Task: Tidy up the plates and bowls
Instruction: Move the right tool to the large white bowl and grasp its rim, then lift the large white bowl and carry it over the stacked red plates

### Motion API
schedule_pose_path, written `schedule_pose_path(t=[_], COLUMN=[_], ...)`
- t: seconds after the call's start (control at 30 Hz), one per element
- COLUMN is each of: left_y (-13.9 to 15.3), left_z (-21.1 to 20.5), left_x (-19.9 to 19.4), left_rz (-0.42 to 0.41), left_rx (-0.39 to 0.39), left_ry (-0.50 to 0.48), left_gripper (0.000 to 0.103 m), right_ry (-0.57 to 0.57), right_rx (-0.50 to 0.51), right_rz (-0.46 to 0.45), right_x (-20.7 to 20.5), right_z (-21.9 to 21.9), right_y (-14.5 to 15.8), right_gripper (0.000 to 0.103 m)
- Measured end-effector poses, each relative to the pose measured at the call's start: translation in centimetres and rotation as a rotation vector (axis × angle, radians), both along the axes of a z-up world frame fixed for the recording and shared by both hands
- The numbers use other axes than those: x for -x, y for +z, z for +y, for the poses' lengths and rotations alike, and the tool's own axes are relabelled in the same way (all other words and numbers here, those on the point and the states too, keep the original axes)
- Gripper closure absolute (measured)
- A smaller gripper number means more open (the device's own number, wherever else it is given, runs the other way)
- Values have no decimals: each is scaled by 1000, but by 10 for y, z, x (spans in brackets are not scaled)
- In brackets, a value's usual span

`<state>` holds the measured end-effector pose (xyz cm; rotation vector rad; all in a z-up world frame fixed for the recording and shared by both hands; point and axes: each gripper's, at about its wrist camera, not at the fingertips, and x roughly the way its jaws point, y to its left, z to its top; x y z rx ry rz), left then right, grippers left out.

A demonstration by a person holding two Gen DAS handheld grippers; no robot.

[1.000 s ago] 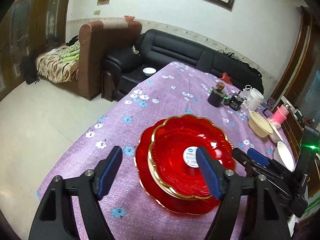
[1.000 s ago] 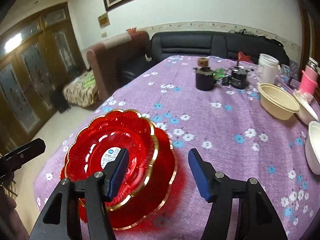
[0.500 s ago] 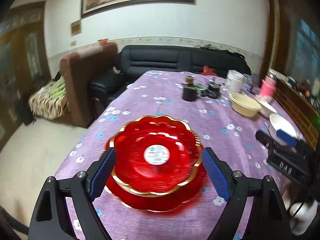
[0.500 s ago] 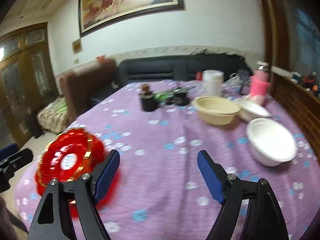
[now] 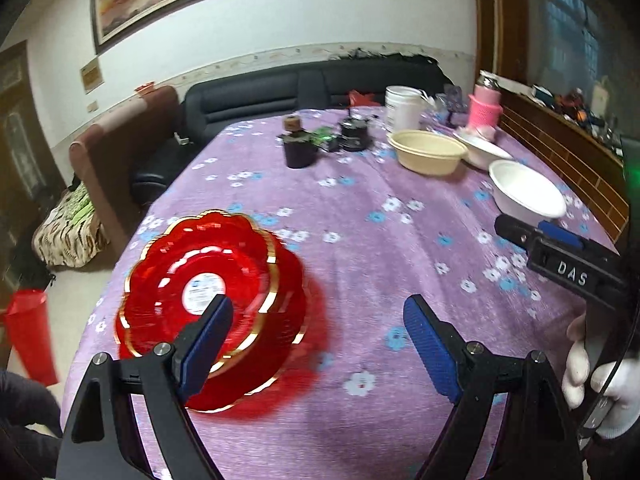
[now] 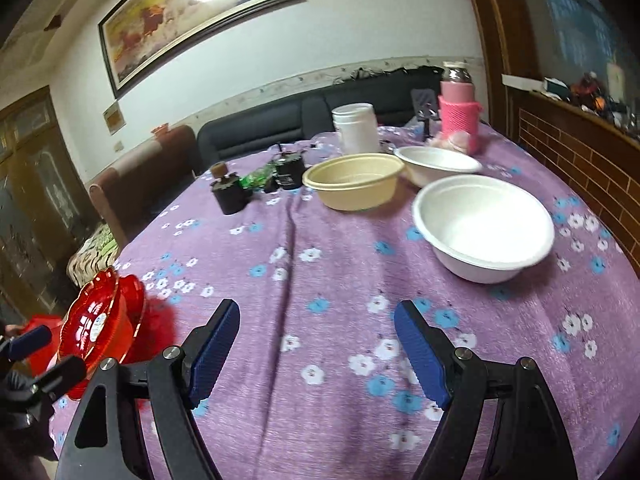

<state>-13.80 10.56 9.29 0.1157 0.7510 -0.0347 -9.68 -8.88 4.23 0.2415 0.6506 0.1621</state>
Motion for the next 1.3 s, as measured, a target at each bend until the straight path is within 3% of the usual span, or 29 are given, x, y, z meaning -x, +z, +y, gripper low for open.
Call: schedule_pose_path(t=[0.37,0.53,0.7,0.83,0.9,0.97,1.03,1.3], left_y=[-20,-29,-31,-31,-33,-35,-40,-41], left_z=[-35,-38,-41,-44,-46,-48,-50,-59], left_x=[-11,-14,-15,-15,-17,-19,-23,-39], left_rz=[75,113,130,132,139,153,174,217], left_rx=[-35,-18,-16,-27,-28,-21,-4,75], left_ry=[-60,-70,-73,-74,-74,-75,-78,-102], left_gripper=[17,17,17,17,17,17,17,17], right_ry=[-133,-341,-494,-480,-457,-416,-374,-112], right_rx=[-18,-42,-61,-81,-112,-175,-231,-284], right_rz=[2,22,107,164,181,193,209,189], right_x=[2,-13,-44,-67,-74,-81,-84,-84], right_z=[-59,-121,-168,-177,-178,-181,-180,-141], right_y=[0,1,-25,-45,-53,-61,-67,-63], right_gripper=[20,20,20,29,46,73,83,87])
